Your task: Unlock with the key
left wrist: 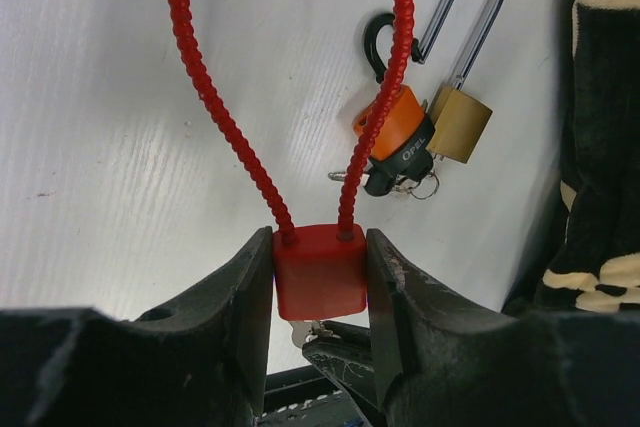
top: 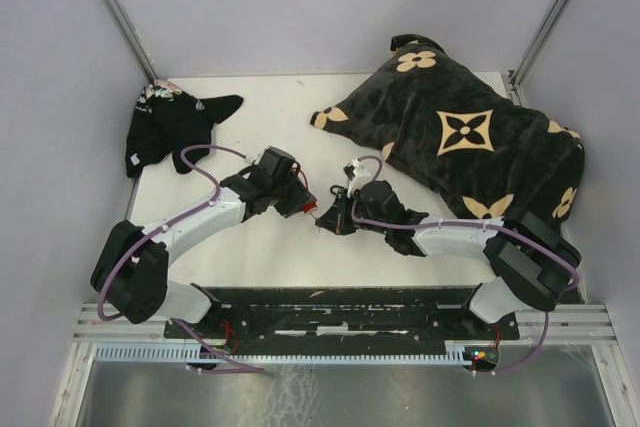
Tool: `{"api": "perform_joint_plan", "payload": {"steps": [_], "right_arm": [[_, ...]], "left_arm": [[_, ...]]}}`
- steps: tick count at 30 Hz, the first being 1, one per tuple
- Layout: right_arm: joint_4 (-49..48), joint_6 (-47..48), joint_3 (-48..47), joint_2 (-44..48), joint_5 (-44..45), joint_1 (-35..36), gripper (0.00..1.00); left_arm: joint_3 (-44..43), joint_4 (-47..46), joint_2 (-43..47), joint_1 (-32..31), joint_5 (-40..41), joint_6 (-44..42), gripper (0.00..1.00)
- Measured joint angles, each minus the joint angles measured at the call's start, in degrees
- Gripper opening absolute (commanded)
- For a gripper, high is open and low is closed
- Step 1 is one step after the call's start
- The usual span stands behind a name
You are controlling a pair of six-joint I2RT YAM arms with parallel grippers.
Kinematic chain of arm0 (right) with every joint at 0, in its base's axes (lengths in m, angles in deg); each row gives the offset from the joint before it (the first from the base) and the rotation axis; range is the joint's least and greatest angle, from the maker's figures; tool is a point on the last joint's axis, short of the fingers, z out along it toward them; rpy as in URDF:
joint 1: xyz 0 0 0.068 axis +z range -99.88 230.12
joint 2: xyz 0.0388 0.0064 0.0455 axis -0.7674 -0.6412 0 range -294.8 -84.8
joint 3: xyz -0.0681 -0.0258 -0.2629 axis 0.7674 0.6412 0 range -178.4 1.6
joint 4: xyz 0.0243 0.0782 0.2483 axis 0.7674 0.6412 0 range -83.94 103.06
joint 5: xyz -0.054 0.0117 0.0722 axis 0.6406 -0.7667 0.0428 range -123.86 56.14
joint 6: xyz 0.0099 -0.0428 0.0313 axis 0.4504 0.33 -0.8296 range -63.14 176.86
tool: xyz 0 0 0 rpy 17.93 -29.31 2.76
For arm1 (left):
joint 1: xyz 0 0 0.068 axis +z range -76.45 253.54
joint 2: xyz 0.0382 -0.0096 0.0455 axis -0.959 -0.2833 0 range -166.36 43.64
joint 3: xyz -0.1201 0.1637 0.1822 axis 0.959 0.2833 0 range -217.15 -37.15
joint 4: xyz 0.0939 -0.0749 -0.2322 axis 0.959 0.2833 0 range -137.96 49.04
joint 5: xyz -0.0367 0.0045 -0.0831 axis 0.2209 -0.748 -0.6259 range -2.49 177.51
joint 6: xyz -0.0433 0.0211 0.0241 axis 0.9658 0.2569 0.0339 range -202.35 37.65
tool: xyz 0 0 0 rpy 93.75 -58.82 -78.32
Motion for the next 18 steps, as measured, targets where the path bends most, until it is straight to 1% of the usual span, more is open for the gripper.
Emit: {"api": "perform_joint_plan", "payload": {"steps": [18], "right_arm": [[0.87, -1.73, -1.14, -0.24, 2.43, 0.0, 0.01]], "left_arm": [[1.27, -2.14, 0.72, -0.09, -0.9, 1.05, 0.04]]}}
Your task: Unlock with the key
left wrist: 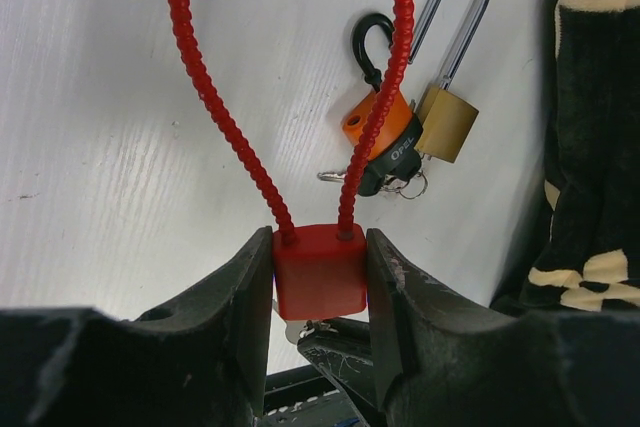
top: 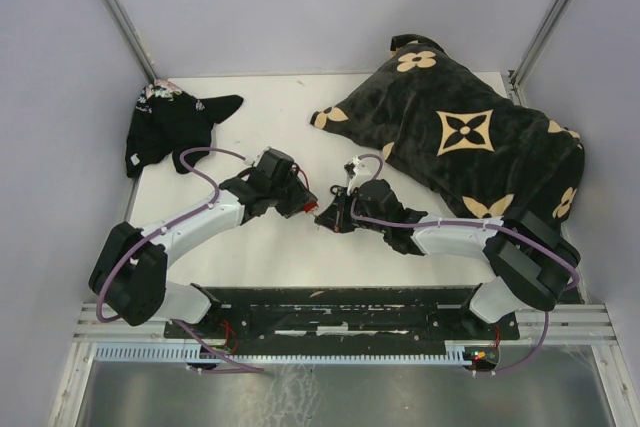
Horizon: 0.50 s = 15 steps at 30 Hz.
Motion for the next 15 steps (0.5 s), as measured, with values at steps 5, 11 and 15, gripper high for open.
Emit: {"api": "perform_joint_plan", "payload": {"steps": [5, 11, 15], "right_arm": [[0.48, -0.42, 0.0, 0.0, 0.48, 0.0, 0.01], [0.52, -0.87, 0.0, 0.0, 1.27, 0.0, 0.02], [0.57, -0.92, 0.0, 0.0, 1.44, 0.0, 0.01]], "left_arm": [[0.42, -0.37, 0.26, -0.02, -0.02, 0.46, 0.04], [0.46, -0.44, 0.5, -0.02, 0.02, 0.61, 0.04], [0.52, -0.46, 0.5, -0.02, 0.0, 0.83, 0.04]]}}
